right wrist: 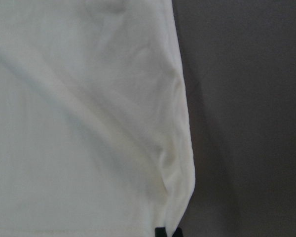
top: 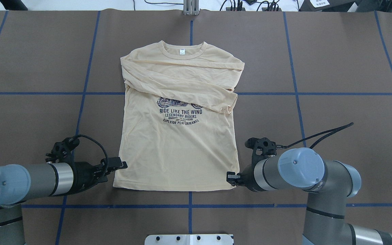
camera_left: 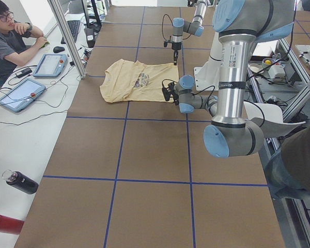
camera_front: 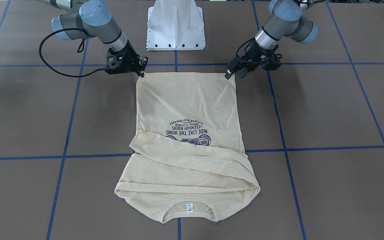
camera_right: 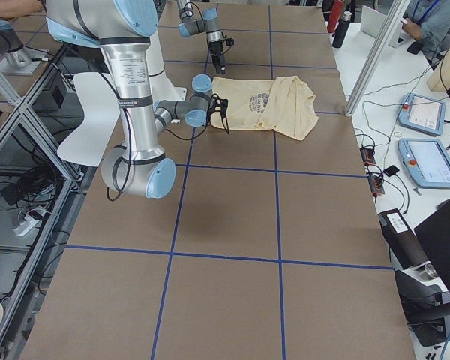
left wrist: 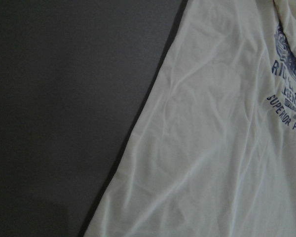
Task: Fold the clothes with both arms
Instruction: 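Lower both grippers to the hem corners and grasp them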
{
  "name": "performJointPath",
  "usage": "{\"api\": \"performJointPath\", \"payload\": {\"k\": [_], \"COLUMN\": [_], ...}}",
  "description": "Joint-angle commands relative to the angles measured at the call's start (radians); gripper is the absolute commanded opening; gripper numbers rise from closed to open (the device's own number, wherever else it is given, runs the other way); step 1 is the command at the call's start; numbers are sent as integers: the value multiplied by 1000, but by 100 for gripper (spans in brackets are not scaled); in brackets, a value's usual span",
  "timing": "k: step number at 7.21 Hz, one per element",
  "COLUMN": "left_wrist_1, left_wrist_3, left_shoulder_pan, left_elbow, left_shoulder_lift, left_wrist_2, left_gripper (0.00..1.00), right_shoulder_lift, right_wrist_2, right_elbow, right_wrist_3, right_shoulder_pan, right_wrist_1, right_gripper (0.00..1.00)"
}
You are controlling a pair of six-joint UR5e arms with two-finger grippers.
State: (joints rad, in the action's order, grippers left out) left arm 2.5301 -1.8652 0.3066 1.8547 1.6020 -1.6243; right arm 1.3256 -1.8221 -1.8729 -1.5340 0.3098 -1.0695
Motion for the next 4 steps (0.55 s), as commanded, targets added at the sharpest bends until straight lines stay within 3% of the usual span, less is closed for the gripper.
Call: {"api": "performJointPath", "payload": {"k": [1,4], "left_wrist_1": [-45,-47], "left_wrist_3": [0,0], "left_shoulder_pan": [-40,-50], "left_elbow": [3,-6], "left_shoulder_lift": [2,18], "left_wrist_2": [21,21], "left_gripper": [99,84], "right_shoulder_lift": [3,7], "right_wrist_2": [-2,-26], "right_elbow": [0,-3], "right_wrist_3": [0,0], "right_shoulder_pan": [2,15], "right_wrist_1": [0,0], "right_gripper": [0,0]}}
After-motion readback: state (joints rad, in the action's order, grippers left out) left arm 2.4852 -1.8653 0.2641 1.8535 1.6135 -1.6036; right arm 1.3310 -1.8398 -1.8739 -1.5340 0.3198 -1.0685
